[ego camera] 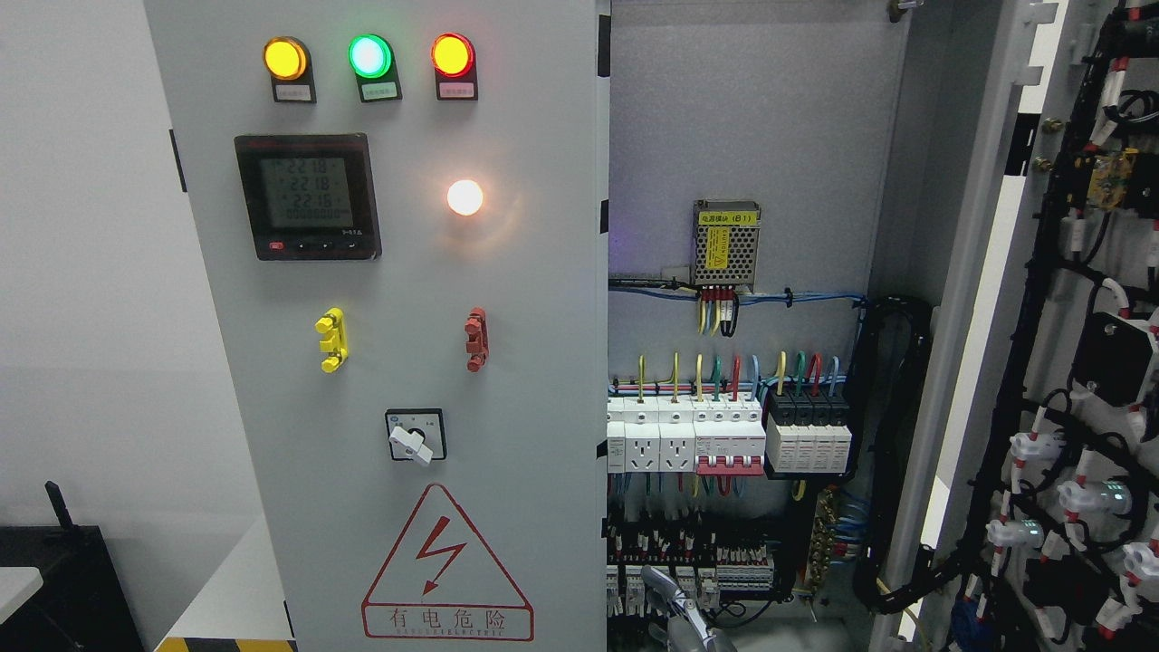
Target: Open door with both hands
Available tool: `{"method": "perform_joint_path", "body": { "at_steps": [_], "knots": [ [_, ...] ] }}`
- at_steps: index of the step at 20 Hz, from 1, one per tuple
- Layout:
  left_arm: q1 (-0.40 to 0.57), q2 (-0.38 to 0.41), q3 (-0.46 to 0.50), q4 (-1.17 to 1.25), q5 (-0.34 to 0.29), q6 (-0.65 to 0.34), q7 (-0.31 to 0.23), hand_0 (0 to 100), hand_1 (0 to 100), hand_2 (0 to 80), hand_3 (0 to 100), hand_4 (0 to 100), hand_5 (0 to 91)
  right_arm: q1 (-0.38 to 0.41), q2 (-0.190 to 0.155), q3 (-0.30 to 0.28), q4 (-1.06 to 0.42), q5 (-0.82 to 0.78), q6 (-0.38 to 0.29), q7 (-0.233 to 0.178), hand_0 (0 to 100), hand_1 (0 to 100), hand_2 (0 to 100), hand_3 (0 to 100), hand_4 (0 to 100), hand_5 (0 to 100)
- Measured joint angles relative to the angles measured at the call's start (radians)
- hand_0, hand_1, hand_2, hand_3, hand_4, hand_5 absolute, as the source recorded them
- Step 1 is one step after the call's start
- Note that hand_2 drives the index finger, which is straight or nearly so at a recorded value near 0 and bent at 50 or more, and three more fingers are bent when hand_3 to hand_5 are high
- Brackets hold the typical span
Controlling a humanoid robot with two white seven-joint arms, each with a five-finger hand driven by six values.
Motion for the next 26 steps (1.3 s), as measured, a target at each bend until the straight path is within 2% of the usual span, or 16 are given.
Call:
{"method": "perform_joint_path", "body": {
  "at_steps": [8,26],
  "knots": [
    [0.0,0.0,0.0,0.0,0.0,0.0,0.0,0,0,0.0,0,0,0.0,-0.081,0.003,-0.002,0.071,-0.036,0.033,0.0,38,0,0,0,0,0],
    [0.0,0.0,0.0,0.0,0.0,0.0,0.0,0,0,0.0,0,0,0.0,-0.227,0.001,0.004,0.236,-0.112,0.046,0.002,38,0,0,0,0,0]
  ]
}}
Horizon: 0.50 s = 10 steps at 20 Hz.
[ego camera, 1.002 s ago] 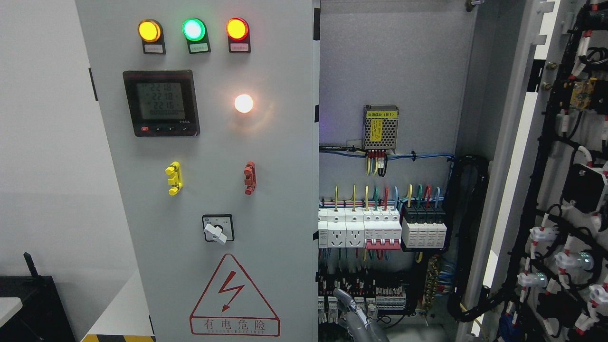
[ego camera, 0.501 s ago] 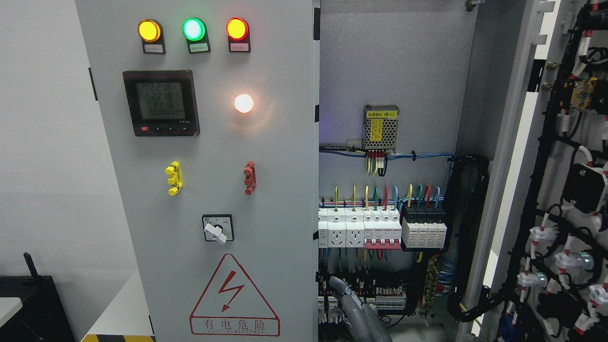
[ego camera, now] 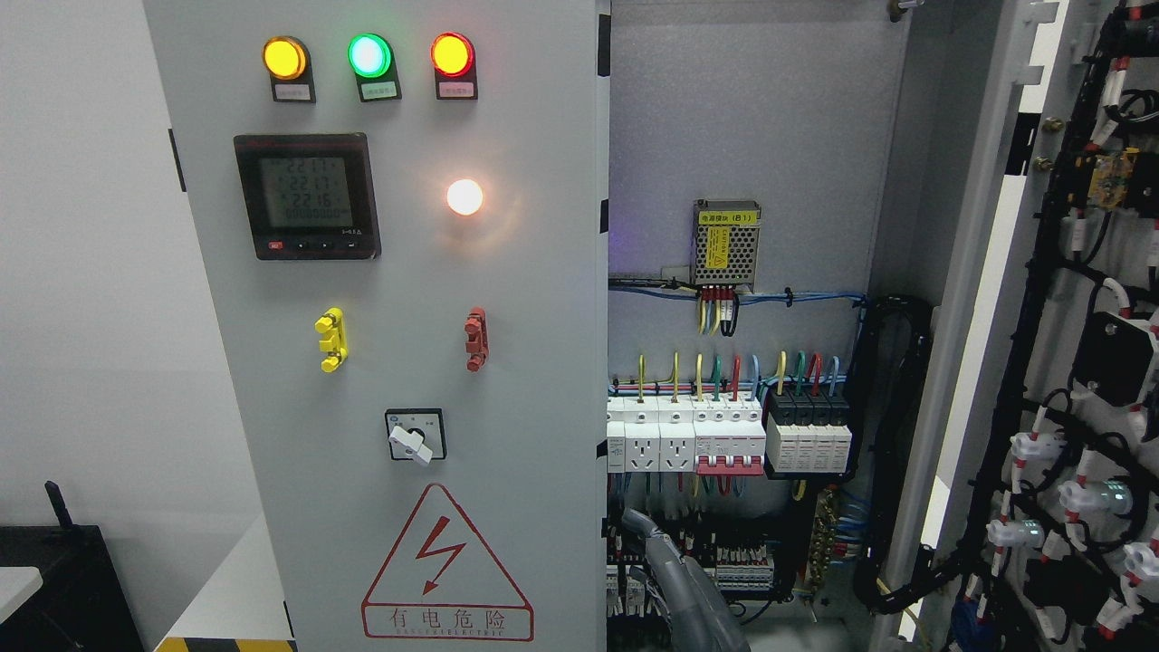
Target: Open door with both hands
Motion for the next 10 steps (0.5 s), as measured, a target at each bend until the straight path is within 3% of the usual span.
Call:
{"method": "perform_joint_path", "body": {
  "at_steps": [10],
  "knots": [
    [0.0,0.0,0.0,0.0,0.0,0.0,0.0,0,0,0.0,0,0,0.0,-0.051,-0.024,0.006,0.057,-0.034,0.0,0.001,38,0,0,0,0,0]
  ]
}}
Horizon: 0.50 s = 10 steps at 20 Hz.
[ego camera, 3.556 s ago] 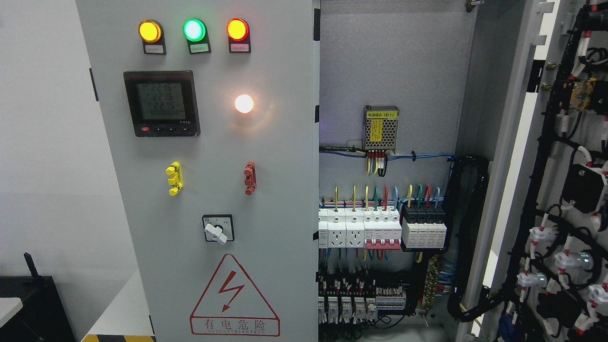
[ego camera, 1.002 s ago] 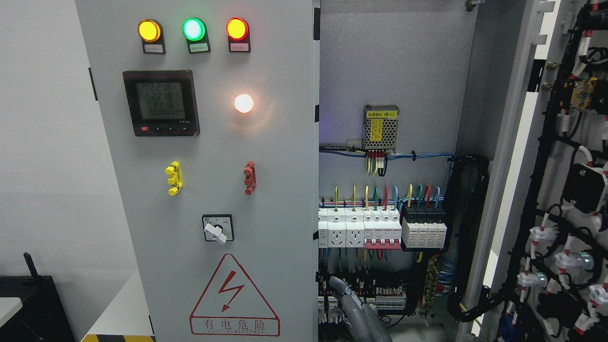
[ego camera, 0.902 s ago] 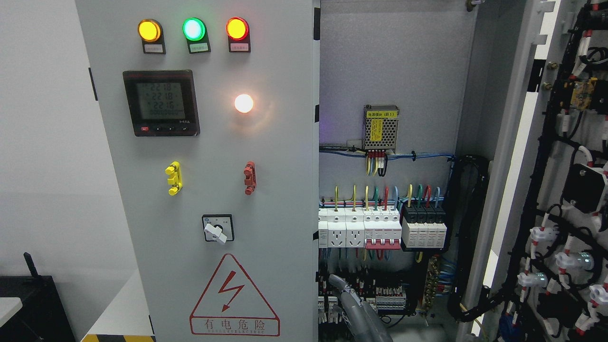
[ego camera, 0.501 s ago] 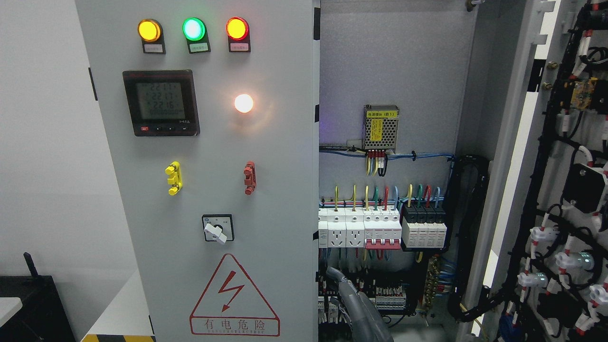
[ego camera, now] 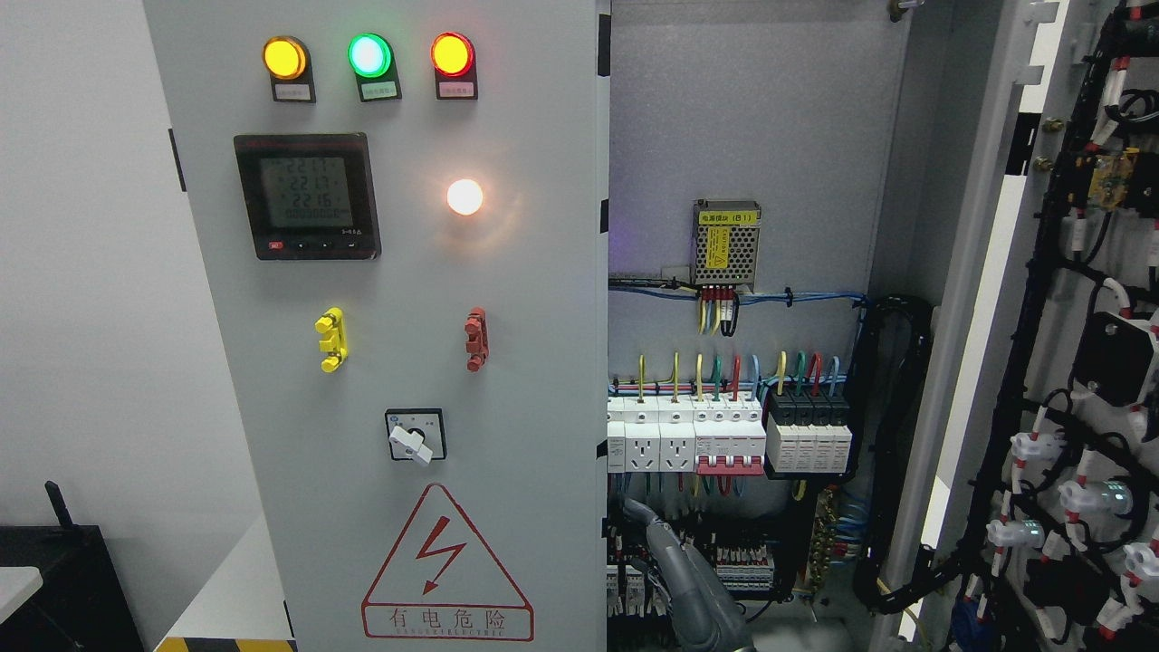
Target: Open door with both hands
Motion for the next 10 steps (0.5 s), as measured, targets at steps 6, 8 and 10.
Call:
{"method": "perform_joint_path", "body": {
  "at_steps": [6,8,10],
  "knots": [
    [0.0,0.0,0.0,0.0,0.0,0.0,0.0,0,0,0.0,0,0,0.0,-0.016,-0.007,0.005,0.019,-0.013,0.01,0.001,38,0,0,0,0,0],
    [0.0,0.0,0.0,0.0,0.0,0.0,0.0,0,0,0.0,0,0,0.0,-0.02,-0.009,0.007,0.023,-0.019,0.019,0.013,38,0,0,0,0,0],
    [0.0,0.0,0.0,0.0,0.0,0.0,0.0,0,0,0.0,0,0,0.0,-0.024,-0.01,0.008,0.026,-0.025,0.023,0.021,38,0,0,0,0,0]
  ]
}}
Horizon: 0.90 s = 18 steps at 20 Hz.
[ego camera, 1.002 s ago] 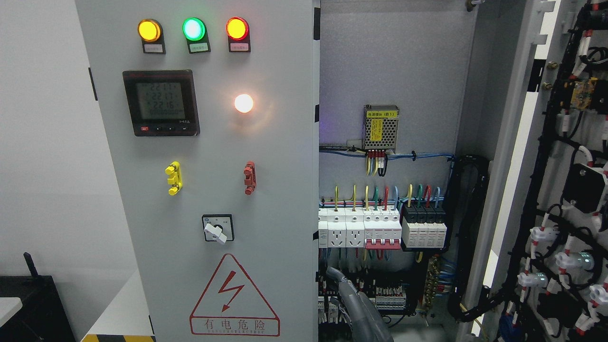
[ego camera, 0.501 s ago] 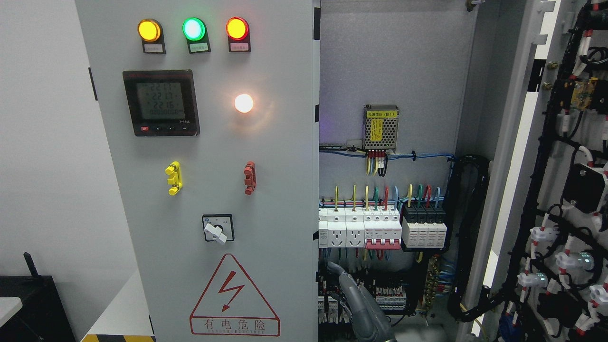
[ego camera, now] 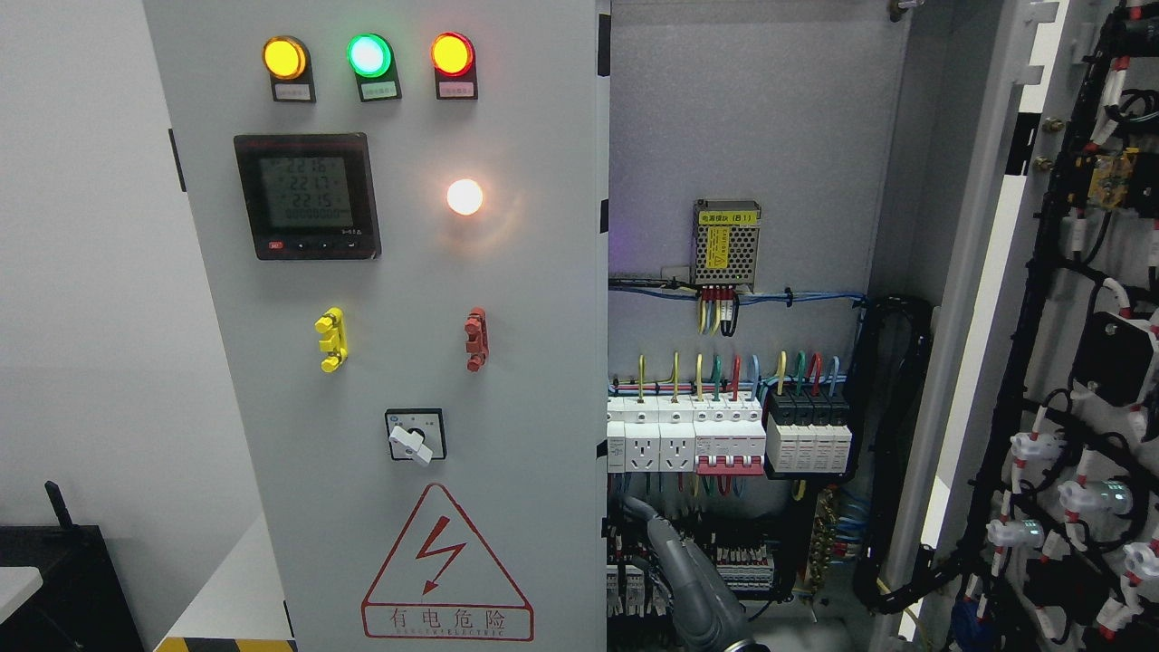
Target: Open door with both hands
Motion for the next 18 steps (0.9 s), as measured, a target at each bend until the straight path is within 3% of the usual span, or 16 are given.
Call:
{"method": "perform_joint_path", "body": {
  "at_steps": [18],
  "knots": [
    [0.0,0.0,0.0,0.0,0.0,0.0,0.0,0,0,0.0,0,0,0.0,-0.041,-0.005,0.005,0.028,-0.043,0.016,0.056,38,0,0,0,0,0]
  ]
}}
